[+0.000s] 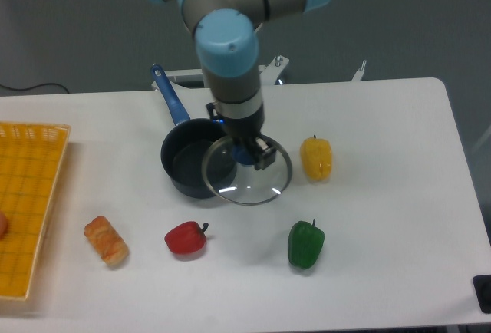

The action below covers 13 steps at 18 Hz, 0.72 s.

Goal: Open the lid

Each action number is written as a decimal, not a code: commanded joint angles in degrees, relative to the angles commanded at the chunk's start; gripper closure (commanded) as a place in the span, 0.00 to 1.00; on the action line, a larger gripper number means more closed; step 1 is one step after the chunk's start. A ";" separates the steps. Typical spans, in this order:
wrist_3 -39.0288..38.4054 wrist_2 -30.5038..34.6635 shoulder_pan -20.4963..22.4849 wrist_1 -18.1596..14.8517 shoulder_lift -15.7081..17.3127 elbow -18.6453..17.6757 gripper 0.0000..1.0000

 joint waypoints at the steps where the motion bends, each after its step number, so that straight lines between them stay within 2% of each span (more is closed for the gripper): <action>1: 0.70 0.00 0.62 -0.09 -0.09 0.35 0.56; 9: 3.43 0.35 4.66 -0.09 -1.58 -0.17 0.56; 13: 3.52 0.44 5.37 0.09 -3.25 0.35 0.56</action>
